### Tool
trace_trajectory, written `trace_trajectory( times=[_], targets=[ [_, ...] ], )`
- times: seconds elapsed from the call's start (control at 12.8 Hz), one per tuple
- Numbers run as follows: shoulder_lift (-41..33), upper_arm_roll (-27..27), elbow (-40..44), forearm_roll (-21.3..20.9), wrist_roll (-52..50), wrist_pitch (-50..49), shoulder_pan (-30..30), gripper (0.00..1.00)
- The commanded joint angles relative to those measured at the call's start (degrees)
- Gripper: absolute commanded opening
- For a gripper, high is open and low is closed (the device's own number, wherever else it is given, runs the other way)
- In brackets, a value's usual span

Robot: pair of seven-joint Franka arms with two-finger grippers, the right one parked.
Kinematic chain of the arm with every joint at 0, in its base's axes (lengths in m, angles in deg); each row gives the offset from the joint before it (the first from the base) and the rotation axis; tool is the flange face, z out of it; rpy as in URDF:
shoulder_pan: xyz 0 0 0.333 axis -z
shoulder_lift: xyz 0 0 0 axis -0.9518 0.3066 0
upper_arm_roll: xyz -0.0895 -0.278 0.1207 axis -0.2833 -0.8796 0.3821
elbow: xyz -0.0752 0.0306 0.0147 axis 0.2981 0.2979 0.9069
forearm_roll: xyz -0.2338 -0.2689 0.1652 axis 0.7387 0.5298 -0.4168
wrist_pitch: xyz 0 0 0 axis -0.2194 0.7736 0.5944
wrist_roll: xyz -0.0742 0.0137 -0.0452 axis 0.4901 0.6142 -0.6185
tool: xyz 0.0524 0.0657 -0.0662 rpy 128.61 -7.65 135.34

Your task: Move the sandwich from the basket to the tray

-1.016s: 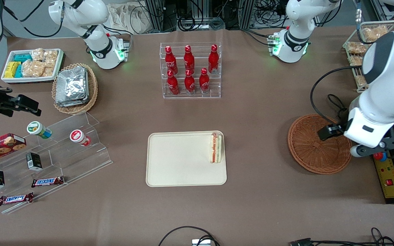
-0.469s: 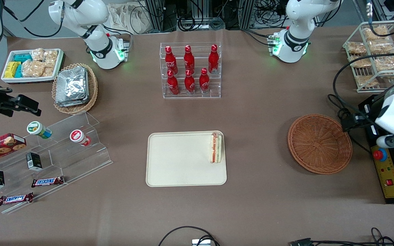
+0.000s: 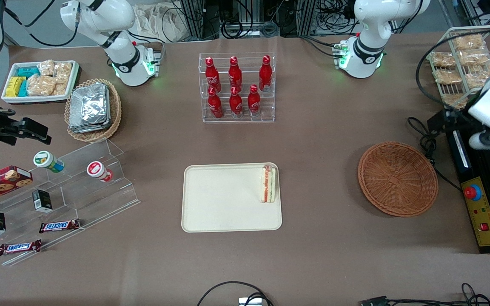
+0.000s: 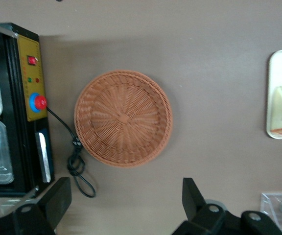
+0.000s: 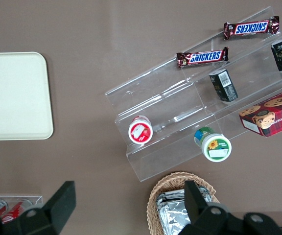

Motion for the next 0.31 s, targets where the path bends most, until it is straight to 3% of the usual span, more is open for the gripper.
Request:
trace_trajectory(
  times=[0.0,0.23],
  targets=[
    [-3.93,2.78,-2.79,2.26,1.24,-1.67,1.58,1.00],
    [-4.73,2.60,-4.03,2.34,1.24,-2.11,1.15,1.00]
  ],
)
